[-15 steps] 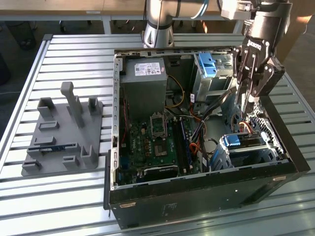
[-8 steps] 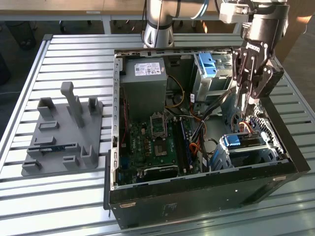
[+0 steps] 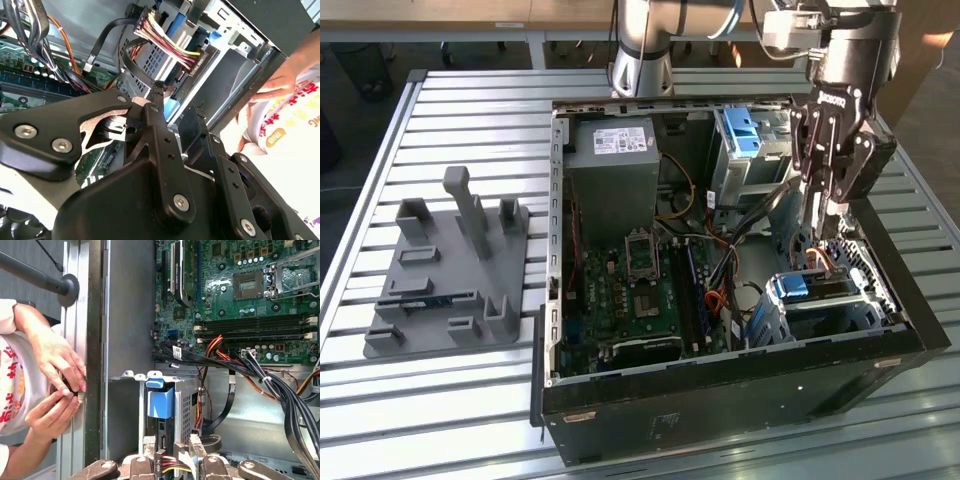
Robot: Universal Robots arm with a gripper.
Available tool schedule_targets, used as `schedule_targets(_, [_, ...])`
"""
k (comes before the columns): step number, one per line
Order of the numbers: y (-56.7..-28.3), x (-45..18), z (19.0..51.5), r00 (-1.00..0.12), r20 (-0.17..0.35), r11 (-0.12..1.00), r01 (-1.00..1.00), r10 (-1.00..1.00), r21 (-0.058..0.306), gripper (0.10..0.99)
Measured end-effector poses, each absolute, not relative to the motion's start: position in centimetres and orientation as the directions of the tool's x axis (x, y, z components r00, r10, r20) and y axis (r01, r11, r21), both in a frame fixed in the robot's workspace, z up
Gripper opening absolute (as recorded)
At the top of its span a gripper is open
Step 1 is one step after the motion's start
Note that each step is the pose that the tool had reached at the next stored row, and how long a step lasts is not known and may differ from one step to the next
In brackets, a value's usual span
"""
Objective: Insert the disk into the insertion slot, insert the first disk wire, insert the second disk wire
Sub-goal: 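Insert the second disk wire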
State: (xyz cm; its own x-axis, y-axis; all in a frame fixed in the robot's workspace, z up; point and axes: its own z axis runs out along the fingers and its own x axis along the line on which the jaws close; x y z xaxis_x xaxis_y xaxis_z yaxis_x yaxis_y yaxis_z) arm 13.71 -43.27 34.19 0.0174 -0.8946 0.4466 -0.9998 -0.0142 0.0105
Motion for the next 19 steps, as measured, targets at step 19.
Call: schedule_targets(19, [-42.2, 13.6, 33.4, 0.016, 0.467, -0.014, -1.000, -0.884, 0.007, 0.314])
